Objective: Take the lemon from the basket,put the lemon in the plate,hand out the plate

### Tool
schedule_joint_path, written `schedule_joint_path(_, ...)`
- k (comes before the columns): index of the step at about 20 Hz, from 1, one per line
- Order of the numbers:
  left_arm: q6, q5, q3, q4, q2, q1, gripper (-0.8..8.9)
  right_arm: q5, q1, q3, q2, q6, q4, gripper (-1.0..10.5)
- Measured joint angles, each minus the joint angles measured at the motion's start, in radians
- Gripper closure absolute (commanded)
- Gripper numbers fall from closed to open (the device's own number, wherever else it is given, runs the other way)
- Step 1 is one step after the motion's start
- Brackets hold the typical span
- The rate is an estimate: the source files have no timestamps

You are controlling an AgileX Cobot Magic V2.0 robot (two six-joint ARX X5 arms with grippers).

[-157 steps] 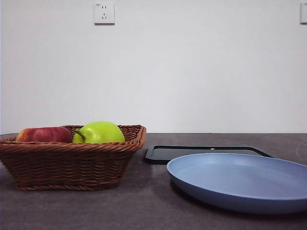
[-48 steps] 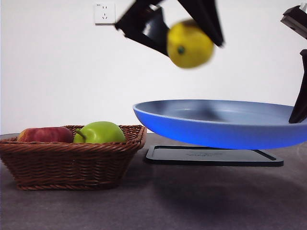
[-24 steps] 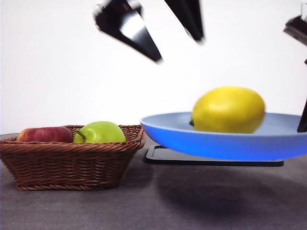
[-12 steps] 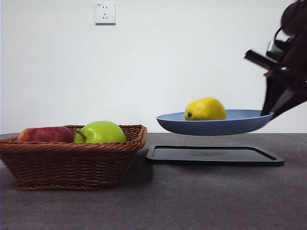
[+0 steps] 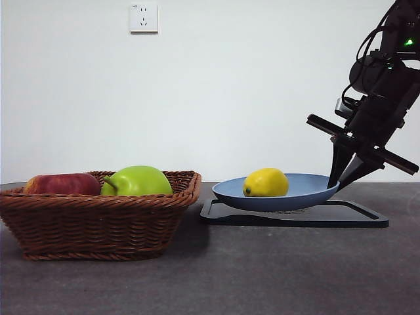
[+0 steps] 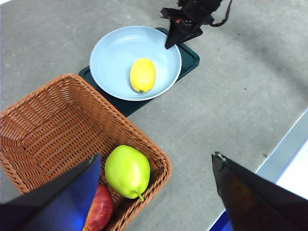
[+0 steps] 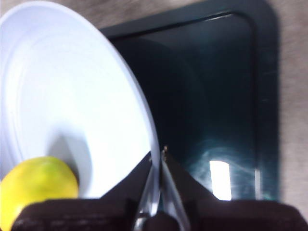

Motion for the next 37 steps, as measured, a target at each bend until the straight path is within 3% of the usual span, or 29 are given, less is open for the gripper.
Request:
schedule_joint_path(6,0.000,0.000,0.000,0.000,0.000,0.000,4.11,0.056,-0.008,0.002,0.029,-0.008,-0.033,9.3)
schedule_joint_path(12,0.000,-0.001,0.000,0.000,0.000,0.000,4.11,0.063,-0.008,0.003,0.031,-0.034,-0.029,6.8)
schedule_joint_path(17,0.000,-0.013,0.000,0.028,0.001,0.000,4.12,0.064,-0.010,0.003,-0.015,-0.066,-0.046,6.9)
schedule_joint_path(21,0.020,-0.109,0.000,0.088,0.039,0.004,4.14,0.067,-0.008,0.006,-0.210,-0.135,-0.116,7.2)
schedule_joint_path(23,0.045,-0.145,0.000,0.112,0.076,0.017,4.78,0.067,0.013,0.007,-0.304,-0.172,-0.161,7.7)
schedule_joint_path(26,0.101,-0.196,0.000,0.129,0.138,0.054,7.11,0.067,0.084,0.007,-0.447,-0.224,-0.205,9.0)
schedule_joint_path(28,0.148,-0.215,0.000,0.131,0.164,0.092,8.10,0.068,0.150,0.007,-0.536,-0.252,-0.238,9.4)
schedule_joint_path(31,0.192,-0.195,0.000,0.140,0.173,0.167,8.07,0.182,0.253,0.006,-0.631,-0.276,-0.246,9.4)
schedule_joint_path(34,0.203,-0.042,-0.003,0.147,0.164,0.269,8.07,0.423,0.376,-0.040,-0.719,-0.294,-0.218,9.4)
schedule_joint_path(37,0.203,0.033,-0.110,0.248,0.094,0.359,8.07,0.534,0.466,-0.176,-0.846,-0.300,-0.066,9.4)
